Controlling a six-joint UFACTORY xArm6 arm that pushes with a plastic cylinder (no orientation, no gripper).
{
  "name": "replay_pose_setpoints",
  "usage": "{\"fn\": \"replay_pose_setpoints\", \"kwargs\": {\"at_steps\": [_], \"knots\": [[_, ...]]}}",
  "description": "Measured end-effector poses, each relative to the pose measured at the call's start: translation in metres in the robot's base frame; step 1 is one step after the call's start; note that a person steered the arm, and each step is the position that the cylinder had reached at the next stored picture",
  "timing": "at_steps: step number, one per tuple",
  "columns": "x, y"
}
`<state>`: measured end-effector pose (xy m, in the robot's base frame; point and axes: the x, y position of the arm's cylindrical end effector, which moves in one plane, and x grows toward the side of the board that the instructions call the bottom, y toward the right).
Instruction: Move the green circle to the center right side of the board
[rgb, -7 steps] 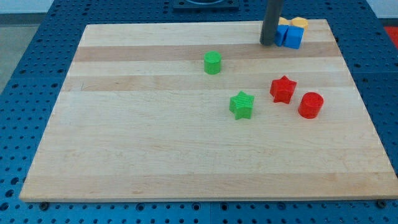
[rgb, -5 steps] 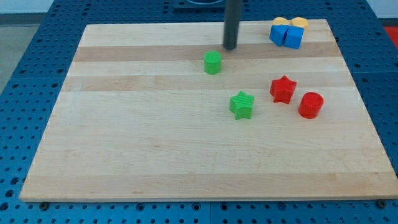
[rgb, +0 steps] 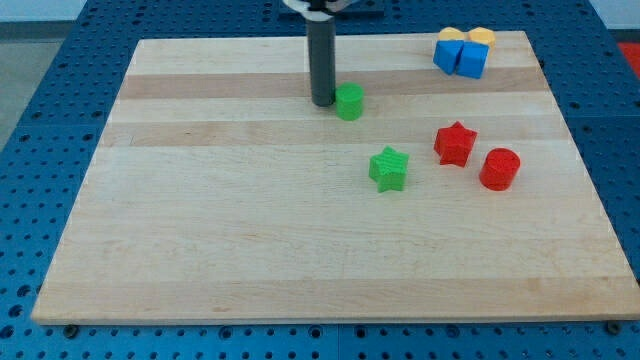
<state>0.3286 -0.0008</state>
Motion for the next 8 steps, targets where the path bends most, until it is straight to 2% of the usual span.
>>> {"fn": "replay_pose_setpoints", "kwargs": {"at_steps": [3,6,8], "knots": [[0.015,0.07],[0.063,0.083],[0.063,0.102]]}}
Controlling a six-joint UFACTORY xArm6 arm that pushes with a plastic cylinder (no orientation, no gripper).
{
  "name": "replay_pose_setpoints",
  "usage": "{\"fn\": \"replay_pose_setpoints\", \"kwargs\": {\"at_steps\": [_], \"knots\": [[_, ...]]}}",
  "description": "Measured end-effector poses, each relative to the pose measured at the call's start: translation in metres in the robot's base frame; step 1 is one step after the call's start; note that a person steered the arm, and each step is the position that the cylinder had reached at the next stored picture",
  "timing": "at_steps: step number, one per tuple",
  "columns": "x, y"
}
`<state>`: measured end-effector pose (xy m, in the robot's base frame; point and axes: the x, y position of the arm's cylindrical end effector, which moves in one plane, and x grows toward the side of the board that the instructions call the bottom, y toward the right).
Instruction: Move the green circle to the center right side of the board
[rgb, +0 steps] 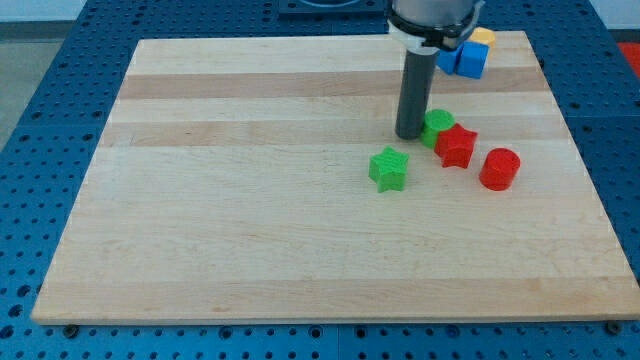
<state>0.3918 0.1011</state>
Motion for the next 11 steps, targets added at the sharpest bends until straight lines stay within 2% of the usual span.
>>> {"fn": "replay_pose_setpoints", "kwargs": {"at_steps": [4,8,11], "knots": [[0.0,0.063],[0.0,0.075],[0.0,0.115]]}}
